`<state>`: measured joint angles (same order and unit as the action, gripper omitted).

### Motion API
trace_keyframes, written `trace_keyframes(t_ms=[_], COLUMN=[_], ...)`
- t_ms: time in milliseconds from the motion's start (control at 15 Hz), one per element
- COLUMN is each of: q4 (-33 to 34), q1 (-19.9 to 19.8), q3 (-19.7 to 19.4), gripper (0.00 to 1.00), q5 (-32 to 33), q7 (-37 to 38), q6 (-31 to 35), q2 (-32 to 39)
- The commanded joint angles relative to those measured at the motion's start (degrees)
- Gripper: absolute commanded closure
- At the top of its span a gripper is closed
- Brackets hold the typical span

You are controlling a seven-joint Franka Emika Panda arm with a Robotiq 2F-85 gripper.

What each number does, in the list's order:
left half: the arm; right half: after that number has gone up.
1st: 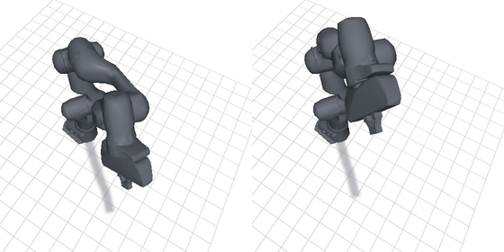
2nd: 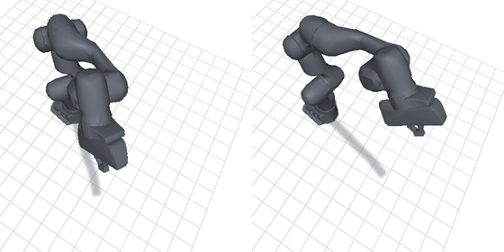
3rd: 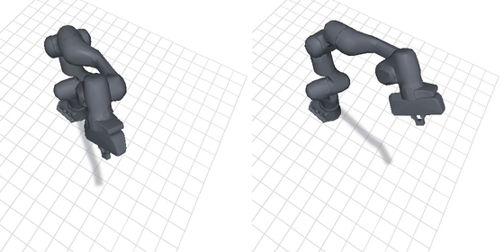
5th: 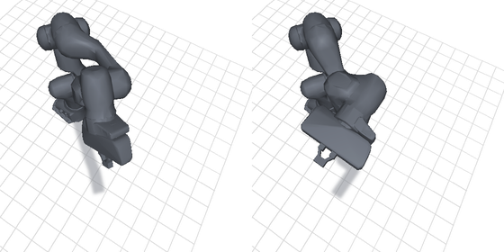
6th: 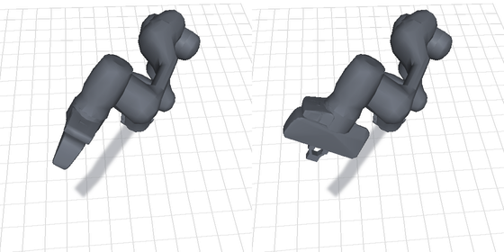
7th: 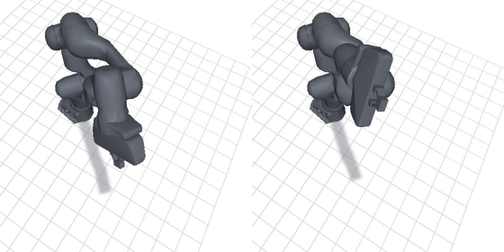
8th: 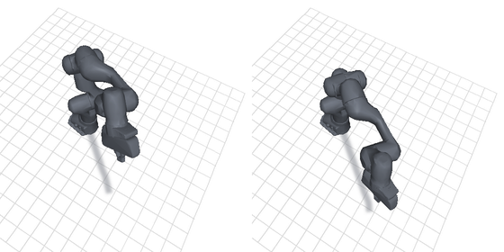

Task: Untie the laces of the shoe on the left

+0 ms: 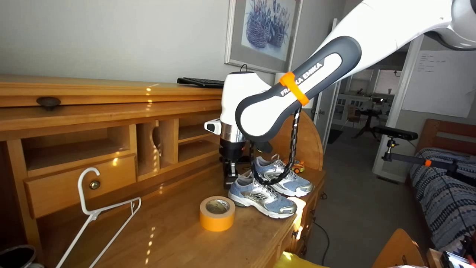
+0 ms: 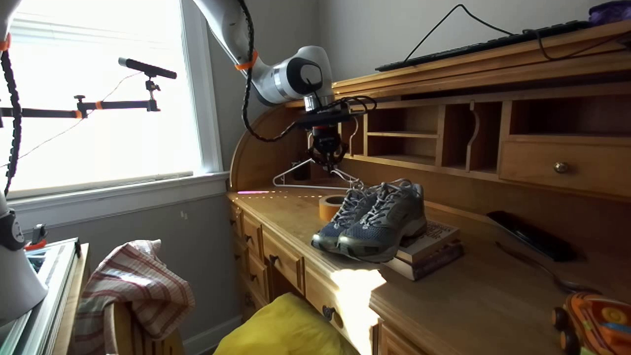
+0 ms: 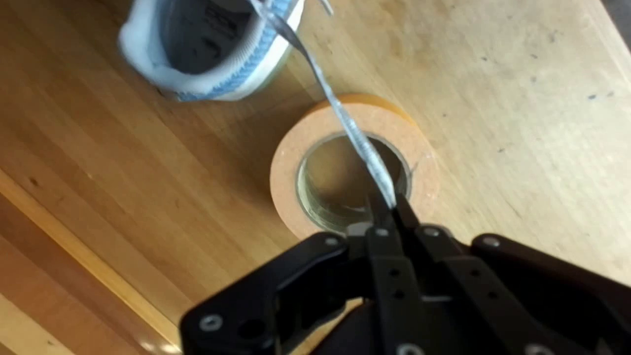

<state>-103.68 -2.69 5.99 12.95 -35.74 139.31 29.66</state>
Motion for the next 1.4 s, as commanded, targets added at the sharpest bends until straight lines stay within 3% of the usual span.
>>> trace_keyframes(t_ms=[0,400,467,533,600,1133,1333], q4=[-4.2,-6.0,-6.1,-6.5,-7.1,-13.8,-16.4], q1=[-1.9,-2.2,-1.6,-1.4,-0.9,-0.3,-1.9], q3=[3.4,5.8,5.3,5.0,4.1,-1.3,-2.5], gripper=[0.99,0.99,0.71,0.70,0.64,0.04,0.00], q5=[-5.3,-12.4,-12.3,-12.4,-11.7,-10.2,-10.9], q7=[-5.1,-12.8,-12.2,-12.1,-10.4,5.0,2.9], q6=[-0.4,-2.3,-3.0,-3.5,-4.1,-7.6,-8.1], q2=[-4.6,-7.0,-7.3,-7.8,-8.7,-16.2,-17.1])
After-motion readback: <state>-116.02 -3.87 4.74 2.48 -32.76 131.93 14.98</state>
